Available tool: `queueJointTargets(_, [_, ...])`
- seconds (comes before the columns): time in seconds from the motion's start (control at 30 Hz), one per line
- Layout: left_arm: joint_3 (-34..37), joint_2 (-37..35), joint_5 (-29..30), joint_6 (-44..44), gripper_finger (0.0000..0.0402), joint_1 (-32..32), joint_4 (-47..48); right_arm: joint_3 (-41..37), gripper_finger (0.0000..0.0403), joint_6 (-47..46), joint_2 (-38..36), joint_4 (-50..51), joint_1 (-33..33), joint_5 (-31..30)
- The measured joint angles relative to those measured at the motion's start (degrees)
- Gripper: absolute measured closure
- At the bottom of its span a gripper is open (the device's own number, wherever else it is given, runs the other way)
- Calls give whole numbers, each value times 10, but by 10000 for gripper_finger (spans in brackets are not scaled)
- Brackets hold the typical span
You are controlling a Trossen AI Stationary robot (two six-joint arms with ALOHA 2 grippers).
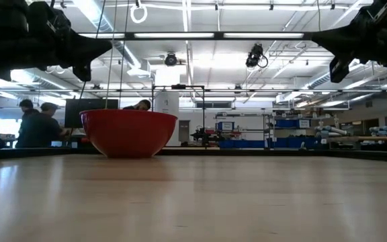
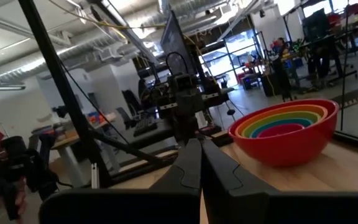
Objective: Nest bowls inside each other
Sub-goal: Return to Home Position
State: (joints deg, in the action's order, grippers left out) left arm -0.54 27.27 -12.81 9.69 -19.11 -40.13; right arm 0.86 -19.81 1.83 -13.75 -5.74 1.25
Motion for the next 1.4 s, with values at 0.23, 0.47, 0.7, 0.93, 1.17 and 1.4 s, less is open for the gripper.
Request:
queueJointTargets(0.23, [0,0,1,2,400,-21,8,0,396,-11,0,0,0,10])
queueJointTargets(0.47, [0,1,-21,6,400,-2,44,1,396,12,0,12,0,15])
queueJointTargets(0.7, [0,1,-19,-8,400,-2,41,1,395,19,0,17,0,16])
queueJointTargets(0.93, [0,0,-18,26,400,8,24,1,388,-11,0,17,0,16])
queueJointTargets(1.17, [-44,-20,-28,41,400,-13,14,1,388,-43,0,17,0,48])
queueJointTargets(1.4, [-45,-116,-84,47,400,-59,167,1,388,-16,0,21,0,29])
